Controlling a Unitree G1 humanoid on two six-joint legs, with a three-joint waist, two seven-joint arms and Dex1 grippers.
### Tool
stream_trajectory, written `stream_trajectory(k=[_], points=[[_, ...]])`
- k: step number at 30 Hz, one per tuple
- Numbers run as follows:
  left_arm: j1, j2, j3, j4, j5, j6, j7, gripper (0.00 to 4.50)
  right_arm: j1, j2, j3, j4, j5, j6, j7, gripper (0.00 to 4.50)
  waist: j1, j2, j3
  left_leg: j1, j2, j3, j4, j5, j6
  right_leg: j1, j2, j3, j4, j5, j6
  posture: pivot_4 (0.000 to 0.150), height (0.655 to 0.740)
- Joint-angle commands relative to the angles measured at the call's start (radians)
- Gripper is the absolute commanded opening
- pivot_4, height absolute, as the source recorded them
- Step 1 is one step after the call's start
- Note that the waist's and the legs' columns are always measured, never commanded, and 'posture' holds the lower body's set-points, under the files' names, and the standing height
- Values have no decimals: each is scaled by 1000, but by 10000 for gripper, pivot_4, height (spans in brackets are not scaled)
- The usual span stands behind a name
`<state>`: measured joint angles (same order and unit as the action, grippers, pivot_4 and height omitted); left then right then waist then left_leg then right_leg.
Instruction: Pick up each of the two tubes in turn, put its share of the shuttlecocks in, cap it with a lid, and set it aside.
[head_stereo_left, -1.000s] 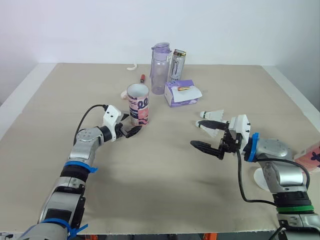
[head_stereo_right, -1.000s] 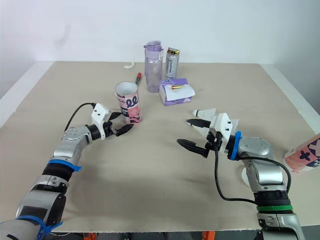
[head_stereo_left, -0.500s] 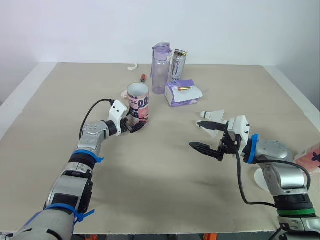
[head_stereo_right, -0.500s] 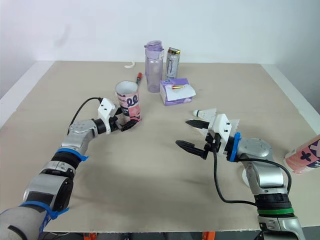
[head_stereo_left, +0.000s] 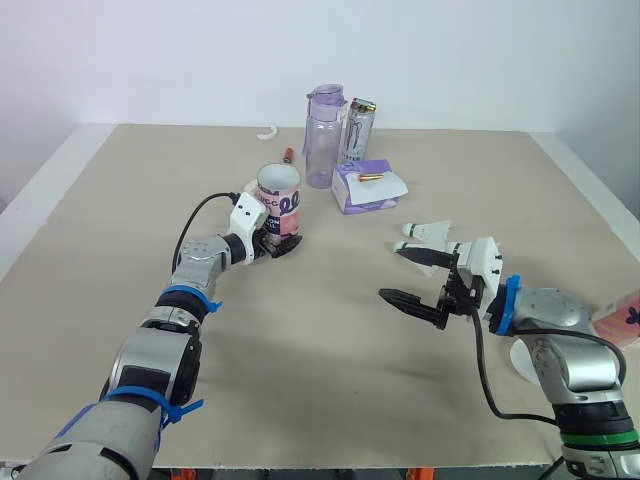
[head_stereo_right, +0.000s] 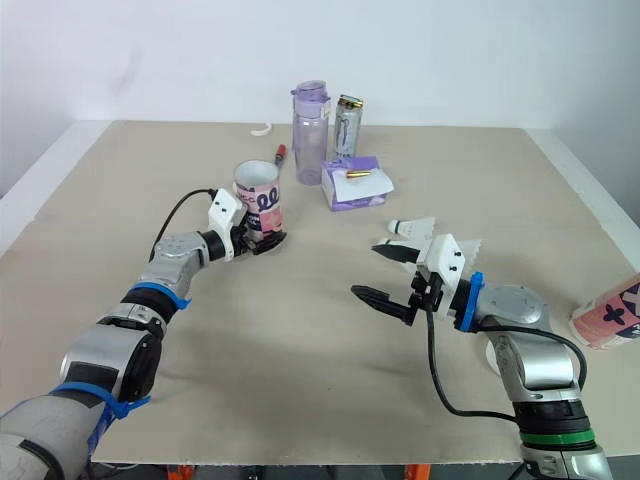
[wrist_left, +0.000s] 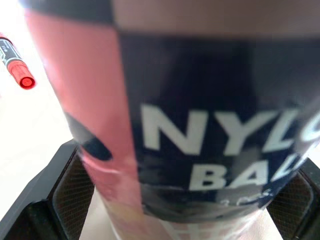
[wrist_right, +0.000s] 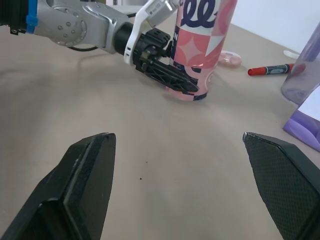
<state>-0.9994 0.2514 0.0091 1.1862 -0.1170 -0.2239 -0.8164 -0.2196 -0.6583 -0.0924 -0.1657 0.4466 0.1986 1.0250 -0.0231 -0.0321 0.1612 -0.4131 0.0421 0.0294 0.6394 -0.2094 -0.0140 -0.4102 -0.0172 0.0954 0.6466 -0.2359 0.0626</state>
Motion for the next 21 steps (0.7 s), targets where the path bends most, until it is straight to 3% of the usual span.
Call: stream_trajectory(k=[1, 5, 7, 9, 10, 21], points=[[-29, -4, 21, 7, 6, -57, -14, 45000, 10, -18, -48, -54, 22, 1, -15, 43625, 0, 0, 0, 0, 0, 0, 0, 0, 0, 0, 0, 0, 0, 0, 0, 1500, 7400], [-29, -5, 5, 25, 29, -74, -30, 45000, 19, -22, -51, -65, 27, 5, -21, 43625, 0, 0, 0, 0, 0, 0, 0, 0, 0, 0, 0, 0, 0, 0, 0, 1500, 7400], [-30, -4, 8, 31, 32, -81, -33, 42560, 23, -22, -51, -70, 28, 6, -24, 44556, 0, 0, 0, 0, 0, 0, 0, 0, 0, 0, 0, 0, 0, 0, 0, 1500, 7400], [-32, -4, 12, 34, 39, -89, -32, 35494, 26, -23, -51, -74, 30, 7, -29, 45000, 0, 0, 0, 0, 0, -1, 0, 0, 0, 0, 0, -1, 0, 0, 0, 1500, 7400], [-33, -3, 13, 36, 43, -90, -27, 34085, 26, -23, -51, -75, 31, 8, -31, 45000, 0, 0, 0, 0, 0, -1, 0, 0, 0, 0, 0, -1, 0, 0, 0, 1500, 7400], [-25, 26, -2, -4, 65, -156, -90, 34085, 35, -21, -48, -91, 48, 12, -35, 45000, 0, 0, 0, -1, 0, -1, 1, 0, 0, 0, 0, -1, 0, 0, 0, 1500, 7400]])
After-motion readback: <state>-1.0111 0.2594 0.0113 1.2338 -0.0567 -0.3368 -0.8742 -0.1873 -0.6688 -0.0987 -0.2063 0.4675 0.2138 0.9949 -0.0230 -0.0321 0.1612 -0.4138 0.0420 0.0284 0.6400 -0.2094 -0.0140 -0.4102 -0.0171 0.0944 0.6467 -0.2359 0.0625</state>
